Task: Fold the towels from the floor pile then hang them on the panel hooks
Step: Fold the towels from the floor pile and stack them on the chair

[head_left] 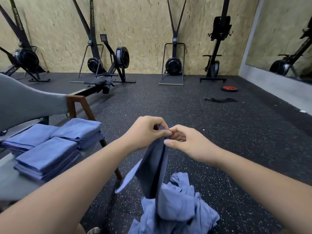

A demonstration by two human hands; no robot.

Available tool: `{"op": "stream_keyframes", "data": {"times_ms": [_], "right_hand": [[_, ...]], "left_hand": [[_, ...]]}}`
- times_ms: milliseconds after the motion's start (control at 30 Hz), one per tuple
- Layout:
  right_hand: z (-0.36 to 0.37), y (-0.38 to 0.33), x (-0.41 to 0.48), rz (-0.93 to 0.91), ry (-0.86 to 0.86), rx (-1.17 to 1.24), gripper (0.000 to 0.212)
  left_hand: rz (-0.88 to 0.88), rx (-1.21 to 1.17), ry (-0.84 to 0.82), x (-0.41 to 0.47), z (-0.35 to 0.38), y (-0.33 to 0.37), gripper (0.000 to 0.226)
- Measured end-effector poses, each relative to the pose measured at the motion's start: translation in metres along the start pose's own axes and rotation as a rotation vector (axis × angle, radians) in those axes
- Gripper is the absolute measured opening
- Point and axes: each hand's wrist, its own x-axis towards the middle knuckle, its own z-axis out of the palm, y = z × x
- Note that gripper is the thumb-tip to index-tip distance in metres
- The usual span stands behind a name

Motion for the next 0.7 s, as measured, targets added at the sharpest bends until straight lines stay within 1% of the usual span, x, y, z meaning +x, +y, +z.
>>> {"op": "stream_keyframes", "data": {"times_ms": [100, 167, 233, 267, 367, 433, 533, 567, 700], "right_hand": [[0.004, -0.003, 0.002, -0.008, 0.030, 0.063, 0.018], [0.004, -0.006, 0.003, -0.003, 0.029, 0.101, 0.026], [0.005, -0.007, 0.003, -0.025, 0.023, 0.099, 0.038], [0.005, -0.008, 0.004, -0.040, 0.019, 0.092, 0.041], [0.003, -0.009, 0.004, -0.023, 0.040, 0.114, 0.033], [-0.002, -0.007, 0.004, -0.011, 0.063, 0.138, 0.030], [-0.008, -0.008, 0.004, 0.019, 0.100, 0.185, 0.041], [-0.010, -0.009, 0.004, 0.018, 0.113, 0.189, 0.040], [-0.016, -0.008, 0.004, -0.007, 0.127, 0.178, 0.020]], "left_hand": [[-0.034, -0.146, 0.007, 0.001, 0.005, 0.004, 0.020], [-0.062, -0.279, 0.019, 0.000, 0.008, 0.005, 0.023], [-0.093, -0.428, 0.019, -0.001, 0.010, 0.005, 0.027], [-0.109, -0.484, 0.021, -0.002, 0.012, 0.004, 0.029], [-0.155, -0.589, 0.013, -0.006, 0.018, 0.006, 0.039], [-0.179, -0.653, -0.039, -0.008, 0.021, 0.009, 0.042], [-0.170, -0.653, -0.123, -0.013, 0.027, 0.011, 0.038], [-0.170, -0.632, -0.141, -0.014, 0.029, 0.011, 0.037], [-0.176, -0.545, -0.162, -0.017, 0.034, 0.013, 0.022]]}}
